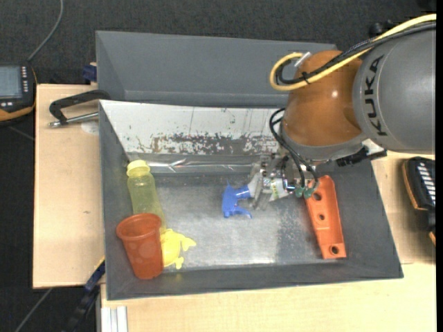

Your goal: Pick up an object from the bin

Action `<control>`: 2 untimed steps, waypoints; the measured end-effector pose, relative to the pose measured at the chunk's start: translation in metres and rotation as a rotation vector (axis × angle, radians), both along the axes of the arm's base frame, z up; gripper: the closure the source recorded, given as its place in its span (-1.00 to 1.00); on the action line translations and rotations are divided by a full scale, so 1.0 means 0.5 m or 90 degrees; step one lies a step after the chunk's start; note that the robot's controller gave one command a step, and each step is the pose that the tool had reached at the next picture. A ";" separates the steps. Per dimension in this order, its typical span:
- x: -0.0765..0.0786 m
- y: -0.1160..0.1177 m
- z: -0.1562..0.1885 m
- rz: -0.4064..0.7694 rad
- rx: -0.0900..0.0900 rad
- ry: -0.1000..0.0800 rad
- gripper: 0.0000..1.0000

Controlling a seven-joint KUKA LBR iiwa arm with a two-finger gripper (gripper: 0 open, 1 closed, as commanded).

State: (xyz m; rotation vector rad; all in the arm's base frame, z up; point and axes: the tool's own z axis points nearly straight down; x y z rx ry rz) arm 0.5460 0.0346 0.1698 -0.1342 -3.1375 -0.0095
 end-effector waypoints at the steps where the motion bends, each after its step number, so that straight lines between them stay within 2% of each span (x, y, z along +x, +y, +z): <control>1: 0.016 0.009 0.143 0.002 0.001 -0.010 1.00; 2: 0.016 0.010 0.103 0.029 0.001 -0.015 1.00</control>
Offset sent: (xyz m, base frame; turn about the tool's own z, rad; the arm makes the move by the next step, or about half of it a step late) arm -0.0019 0.0044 -0.0998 -0.1499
